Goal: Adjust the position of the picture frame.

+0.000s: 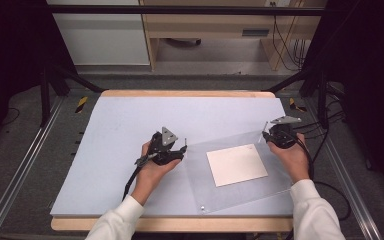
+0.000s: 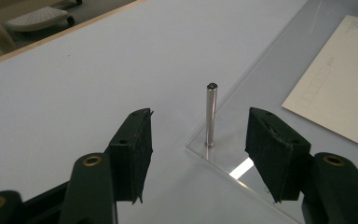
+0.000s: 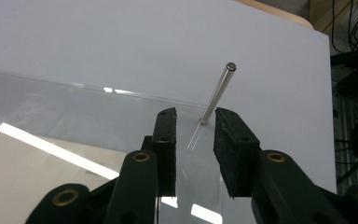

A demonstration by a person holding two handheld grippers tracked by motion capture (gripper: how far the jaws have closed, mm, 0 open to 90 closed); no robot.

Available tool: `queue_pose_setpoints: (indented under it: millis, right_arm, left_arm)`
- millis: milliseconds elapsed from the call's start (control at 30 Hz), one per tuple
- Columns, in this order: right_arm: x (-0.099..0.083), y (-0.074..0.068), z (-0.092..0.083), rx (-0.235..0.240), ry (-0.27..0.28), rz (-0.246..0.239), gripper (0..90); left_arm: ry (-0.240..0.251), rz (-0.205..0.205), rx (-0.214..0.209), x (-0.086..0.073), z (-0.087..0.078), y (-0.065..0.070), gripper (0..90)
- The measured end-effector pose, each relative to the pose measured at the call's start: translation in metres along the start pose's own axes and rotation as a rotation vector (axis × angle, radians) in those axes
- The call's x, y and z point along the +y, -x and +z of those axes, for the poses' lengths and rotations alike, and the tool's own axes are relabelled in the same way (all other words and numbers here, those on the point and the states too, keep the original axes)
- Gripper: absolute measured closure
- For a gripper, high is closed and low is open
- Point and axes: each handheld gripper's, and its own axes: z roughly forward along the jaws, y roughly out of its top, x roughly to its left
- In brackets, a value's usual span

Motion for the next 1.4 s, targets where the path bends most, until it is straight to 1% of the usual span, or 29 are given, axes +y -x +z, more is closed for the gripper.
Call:
queue_pose_setpoints:
  millis: [33, 67, 100, 133, 167, 200, 300, 400, 433, 500, 533, 567, 600, 700, 733, 800, 867, 933, 967, 1000, 1067, 1100, 1167, 1200, 1233, 1267, 1300, 1400]
  right_arm:
    - [-0.001, 0.002, 0.005, -0.008, -0.004, 0.010, 71.2]
    - [-0.003, 0.006, 0.014, -0.005, -0.011, 0.041, 71.2]
    - [-0.003, 0.008, 0.018, 0.005, -0.019, 0.040, 71.2]
    - [-0.003, 0.008, 0.018, 0.005, -0.019, 0.040, 71.2]
    - [-0.004, 0.011, 0.024, 0.010, -0.025, 0.041, 71.2]
    - [-0.004, 0.012, 0.026, 0.013, -0.014, 0.052, 71.3]
    - [-0.004, 0.014, 0.030, 0.014, 0.000, 0.061, 71.7]
    - [-0.003, 0.015, 0.034, 0.019, 0.007, 0.078, 72.9]
    - [-0.003, 0.016, 0.036, 0.020, 0.009, 0.073, 73.6]
    - [-0.004, 0.017, 0.039, 0.022, 0.012, 0.092, 75.0]
    - [-0.005, 0.019, 0.043, 0.020, 0.008, 0.092, 76.2]
    - [-0.005, 0.019, 0.043, 0.020, 0.008, 0.092, 76.2]
    - [-0.005, 0.018, 0.045, 0.024, 0.013, 0.109, 77.0]
    - [-0.004, 0.017, 0.047, 0.027, 0.008, 0.096, 78.8]
    - [-0.003, 0.016, 0.049, 0.032, -0.022, 0.098, 79.4]
    - [-0.002, 0.017, 0.050, 0.037, -0.021, 0.093, 79.6]
    - [0.002, 0.016, 0.050, 0.032, -0.021, 0.094, 80.6]
    - [0.005, 0.017, 0.051, 0.026, -0.028, 0.098, 83.7]
    - [0.005, 0.018, 0.052, 0.023, -0.029, 0.089, 84.4]
    - [0.005, 0.018, 0.052, 0.033, -0.032, 0.114, 85.0]
    - [0.005, 0.018, 0.052, 0.030, -0.028, 0.106, 85.1]
    - [0.005, 0.018, 0.052, 0.029, -0.027, 0.111, 85.1]
    - [0.005, 0.018, 0.052, 0.028, -0.029, 0.108, 85.1]
    - [0.005, 0.017, 0.052, 0.027, -0.030, 0.109, 85.1]
    - [0.005, 0.017, 0.052, 0.027, -0.030, 0.109, 85.1]
    - [0.005, 0.017, 0.052, 0.027, -0.029, 0.111, 85.1]
    - [0.005, 0.017, 0.052, 0.025, -0.034, 0.114, 85.1]
    - [0.005, 0.017, 0.052, 0.025, -0.036, 0.115, 85.1]
  left_arm:
    - [0.003, -0.010, -0.002, -0.001, 0.002, 0.000, 41.5]
    - [0.006, -0.022, -0.008, -0.002, 0.003, 0.001, 41.5]
    - [0.010, -0.029, -0.002, -0.003, 0.005, 0.002, 41.5]
    - [0.010, -0.029, -0.002, -0.003, 0.005, 0.002, 41.5]
    - [0.013, -0.032, 0.006, -0.005, 0.006, 0.002, 41.5]
    - [0.013, -0.032, 0.006, -0.005, 0.006, 0.002, 41.5]
    - [0.016, -0.040, 0.005, -0.007, 0.010, 0.002, 41.7]
    - [0.013, -0.049, 0.002, -0.009, 0.012, 0.003, 41.9]
    - [0.011, -0.049, 0.002, -0.009, 0.012, 0.003, 41.9]
    - [0.015, -0.054, 0.000, -0.009, 0.012, 0.005, 41.9]
    - [0.020, -0.055, -0.001, -0.008, 0.011, 0.006, 42.3]
    - [0.020, -0.055, -0.001, -0.008, 0.011, 0.006, 42.4]
    - [0.021, -0.050, 0.003, -0.008, 0.011, 0.007, 42.5]
    - [0.019, -0.052, 0.003, -0.008, 0.011, 0.007, 42.9]
    - [0.020, -0.060, -0.002, -0.008, 0.012, 0.007, 43.7]
    - [0.023, -0.065, -0.006, -0.008, 0.012, 0.008, 43.8]
    - [0.024, -0.055, -0.008, -0.008, 0.012, 0.010, 44.6]
    - [0.021, -0.047, -0.008, -0.008, 0.013, 0.013, 45.8]
    - [0.019, -0.045, -0.005, -0.008, 0.013, 0.014, 46.4]
    - [0.019, -0.053, -0.007, -0.009, 0.015, 0.014, 47.7]
    - [0.016, -0.052, -0.004, -0.010, 0.016, 0.014, 48.3]
    - [0.015, -0.059, -0.005, -0.011, 0.018, 0.015, 49.3]
    - [0.015, -0.059, -0.003, -0.011, 0.019, 0.014, 50.1]
    - [0.004, -0.061, -0.008, -0.012, 0.022, 0.014, 53.7]
    - [0.004, -0.061, -0.008, -0.012, 0.022, 0.014, 55.6]
    - [0.001, -0.069, -0.016, -0.012, 0.023, 0.013, 55.6]
    - [0.000, -0.072, -0.025, -0.013, 0.024, 0.013, 58.2]
    - [0.008, -0.084, -0.028, -0.012, 0.029, 0.012, 63.7]
